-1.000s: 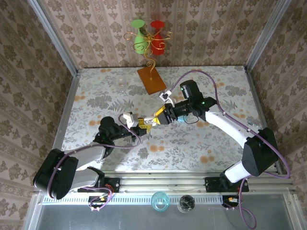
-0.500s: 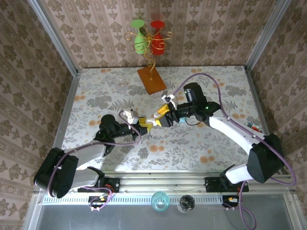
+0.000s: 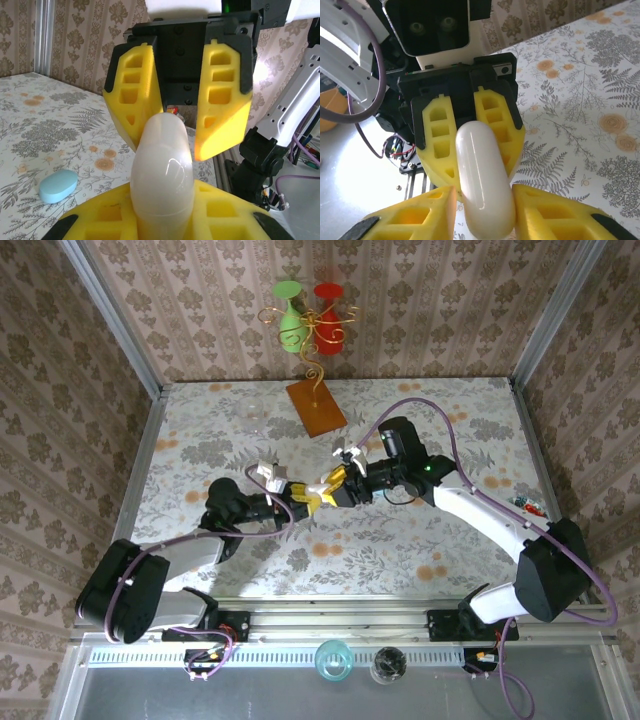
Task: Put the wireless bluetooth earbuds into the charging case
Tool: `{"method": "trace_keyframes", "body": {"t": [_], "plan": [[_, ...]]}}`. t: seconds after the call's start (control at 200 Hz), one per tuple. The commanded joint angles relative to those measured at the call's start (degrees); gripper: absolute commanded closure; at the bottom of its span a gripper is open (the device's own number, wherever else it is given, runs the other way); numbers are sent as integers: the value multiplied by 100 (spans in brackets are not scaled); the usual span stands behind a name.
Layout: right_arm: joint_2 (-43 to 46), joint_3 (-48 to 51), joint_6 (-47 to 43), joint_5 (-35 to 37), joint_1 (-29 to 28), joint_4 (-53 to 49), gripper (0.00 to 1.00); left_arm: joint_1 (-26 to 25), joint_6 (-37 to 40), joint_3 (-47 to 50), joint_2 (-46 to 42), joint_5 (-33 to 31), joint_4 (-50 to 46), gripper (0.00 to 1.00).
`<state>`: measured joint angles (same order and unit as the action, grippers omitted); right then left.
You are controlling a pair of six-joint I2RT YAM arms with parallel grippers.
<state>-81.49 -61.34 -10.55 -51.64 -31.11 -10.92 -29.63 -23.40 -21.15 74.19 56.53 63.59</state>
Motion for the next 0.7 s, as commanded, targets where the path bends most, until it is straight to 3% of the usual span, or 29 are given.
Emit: {"method": "trace_keyframes", "body": {"t": [0.0,0.12,0.315,0.43,0.695], "plan": [[-35,-133,-96,-179,-18,-138,71,-26,-148,-197,16,16,283,91],[27,-92,40,22,-2,-28,83,-19,-141,-172,25,-18,285,88],[134,46,377,330,89,281,84,65,112,-87,25,-241,260,53],[134,145,982,767,251,594,84,157,616,48,-8,-546,157,34],[-145,388,3002,1572,923,1117,83,30,2148,-32,111,-1094,-1015,14]]}}
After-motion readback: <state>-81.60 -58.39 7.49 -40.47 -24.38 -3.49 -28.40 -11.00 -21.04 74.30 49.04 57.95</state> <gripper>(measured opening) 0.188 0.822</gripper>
